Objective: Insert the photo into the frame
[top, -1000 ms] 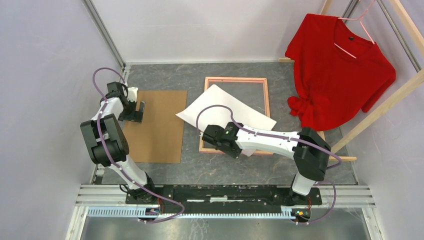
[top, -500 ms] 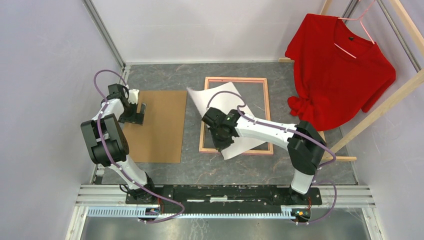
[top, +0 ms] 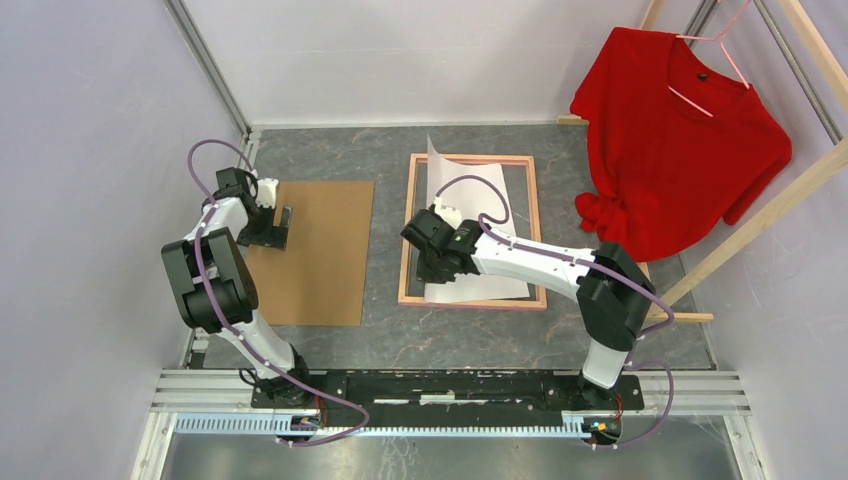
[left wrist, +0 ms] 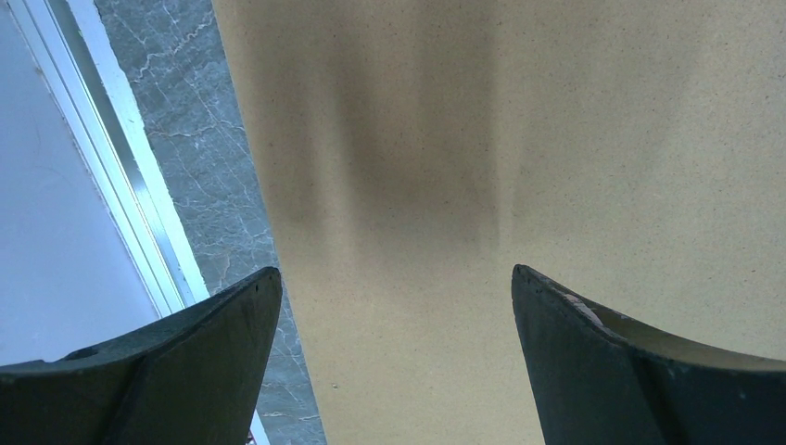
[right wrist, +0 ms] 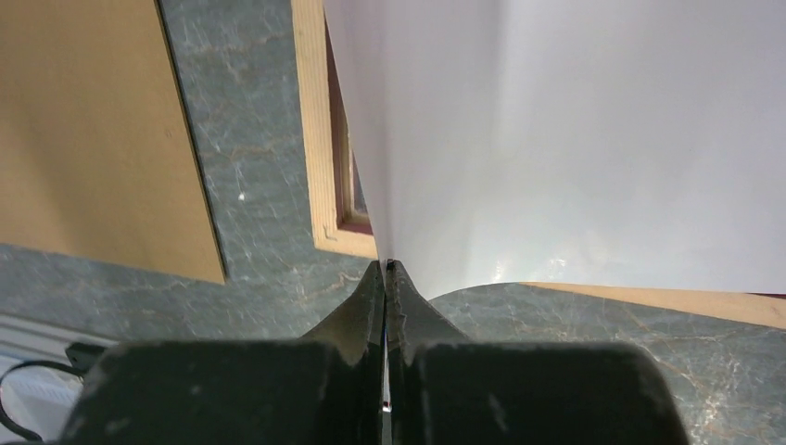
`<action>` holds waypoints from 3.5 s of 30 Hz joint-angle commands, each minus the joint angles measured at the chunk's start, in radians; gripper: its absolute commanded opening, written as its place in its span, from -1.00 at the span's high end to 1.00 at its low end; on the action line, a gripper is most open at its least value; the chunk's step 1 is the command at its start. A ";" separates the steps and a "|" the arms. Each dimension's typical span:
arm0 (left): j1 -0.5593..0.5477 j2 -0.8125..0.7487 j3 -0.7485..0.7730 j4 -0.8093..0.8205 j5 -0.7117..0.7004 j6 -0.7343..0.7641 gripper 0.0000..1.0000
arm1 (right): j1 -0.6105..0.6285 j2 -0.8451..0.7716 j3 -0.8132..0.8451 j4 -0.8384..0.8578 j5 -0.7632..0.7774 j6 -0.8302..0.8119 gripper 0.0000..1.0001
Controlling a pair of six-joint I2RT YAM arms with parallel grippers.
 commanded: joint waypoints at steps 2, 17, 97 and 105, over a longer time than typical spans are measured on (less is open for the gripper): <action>0.006 -0.027 0.001 0.021 -0.011 0.003 -1.00 | -0.012 -0.023 0.015 0.023 0.127 0.075 1.00; 0.005 -0.020 0.003 0.021 -0.007 0.009 -1.00 | -0.040 0.002 -0.005 0.060 0.141 0.054 1.00; 0.007 0.142 -0.128 0.130 -0.110 0.006 -0.89 | -0.039 0.491 0.290 0.591 -0.286 -0.137 -0.96; 0.002 0.150 -0.146 0.103 -0.074 0.040 -0.88 | -0.056 0.489 0.257 0.708 -0.356 -0.047 -0.94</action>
